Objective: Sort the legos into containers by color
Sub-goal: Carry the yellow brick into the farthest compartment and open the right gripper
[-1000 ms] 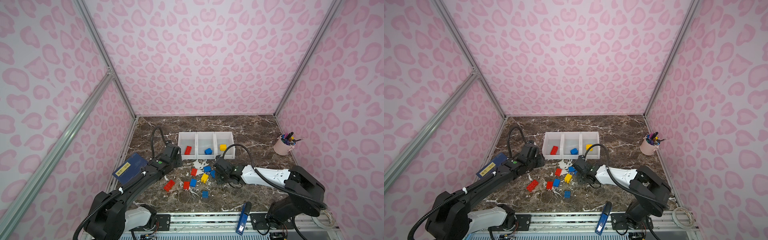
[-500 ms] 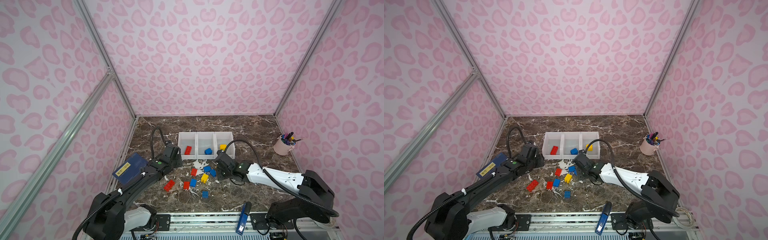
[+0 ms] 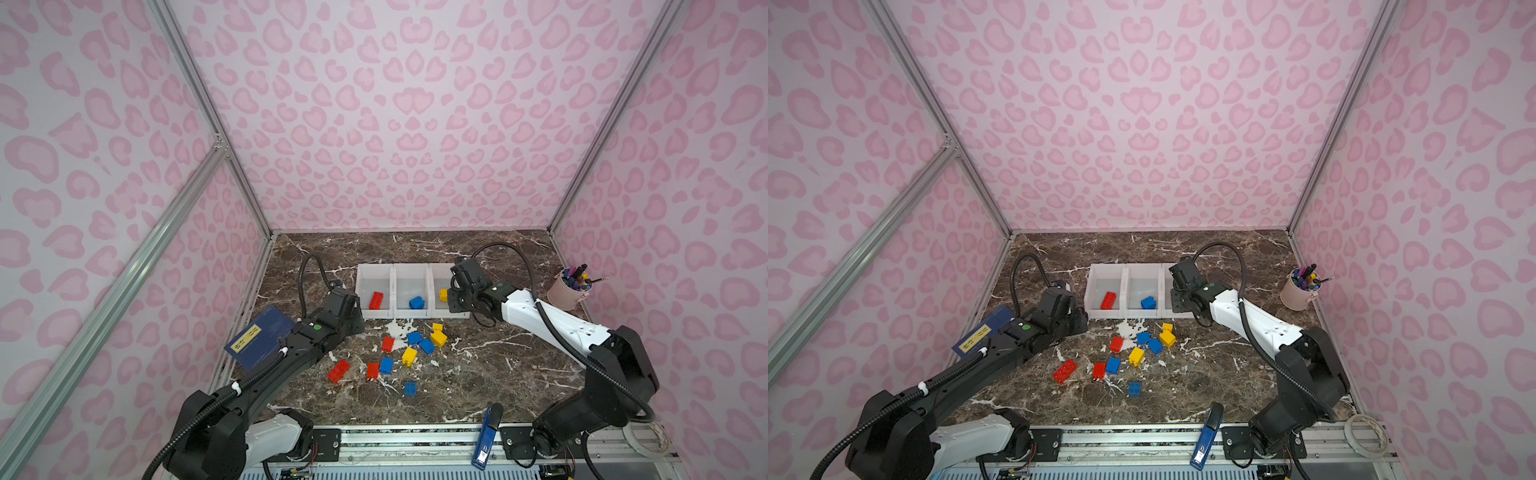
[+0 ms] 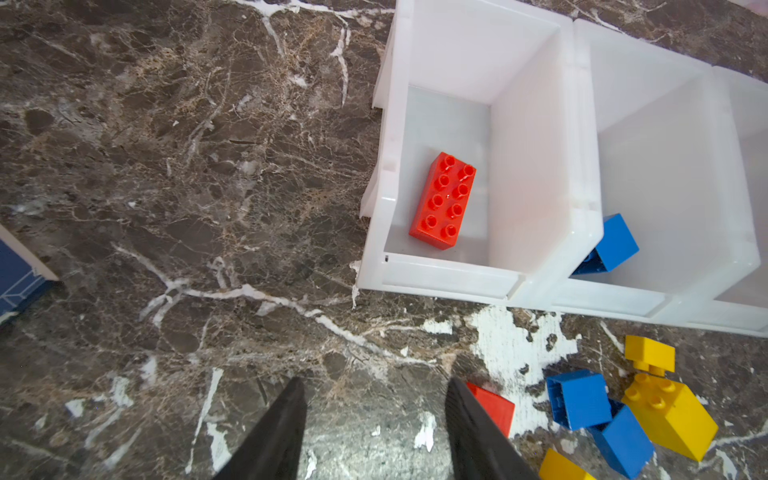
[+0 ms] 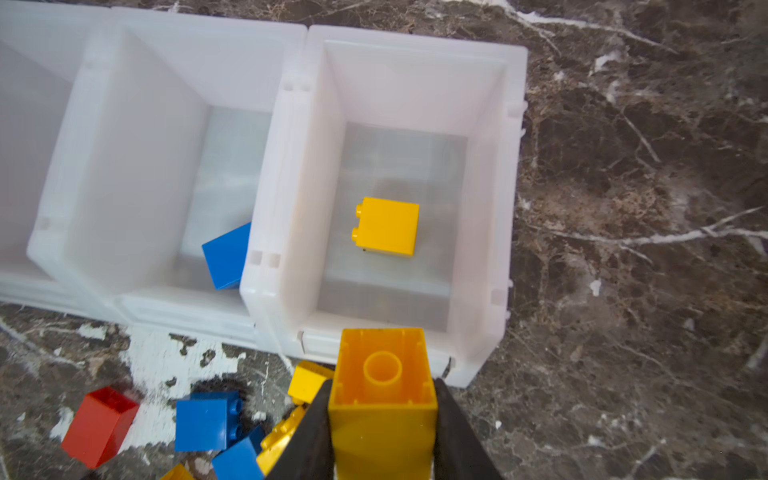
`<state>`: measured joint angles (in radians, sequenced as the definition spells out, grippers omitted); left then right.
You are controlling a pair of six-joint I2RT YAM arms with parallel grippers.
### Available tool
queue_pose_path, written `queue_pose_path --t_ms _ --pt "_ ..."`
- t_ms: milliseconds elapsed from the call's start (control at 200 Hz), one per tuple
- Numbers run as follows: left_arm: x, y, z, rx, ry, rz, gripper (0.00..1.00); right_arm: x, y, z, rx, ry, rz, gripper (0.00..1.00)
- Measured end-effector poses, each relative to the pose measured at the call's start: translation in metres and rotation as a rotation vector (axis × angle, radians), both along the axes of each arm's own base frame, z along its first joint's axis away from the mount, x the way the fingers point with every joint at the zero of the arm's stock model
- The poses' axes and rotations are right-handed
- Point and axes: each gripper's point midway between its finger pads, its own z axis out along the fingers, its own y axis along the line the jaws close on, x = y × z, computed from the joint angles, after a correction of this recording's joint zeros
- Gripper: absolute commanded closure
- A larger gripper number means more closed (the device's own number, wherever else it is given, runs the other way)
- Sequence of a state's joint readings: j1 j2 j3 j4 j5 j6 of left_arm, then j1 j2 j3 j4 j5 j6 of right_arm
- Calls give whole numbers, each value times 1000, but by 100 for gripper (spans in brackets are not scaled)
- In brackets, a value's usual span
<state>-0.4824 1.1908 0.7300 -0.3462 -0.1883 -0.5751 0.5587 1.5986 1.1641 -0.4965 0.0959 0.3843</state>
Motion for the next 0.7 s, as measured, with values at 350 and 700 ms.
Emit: queue_pose_path --t_ms 350,700 --pt "-7 1 -3 -9 5 -2 44 47 1 -29 -33 49 -4 65" --pt "-12 3 -5 -12 15 4 44 38 1 -50 -31 92 6 64"
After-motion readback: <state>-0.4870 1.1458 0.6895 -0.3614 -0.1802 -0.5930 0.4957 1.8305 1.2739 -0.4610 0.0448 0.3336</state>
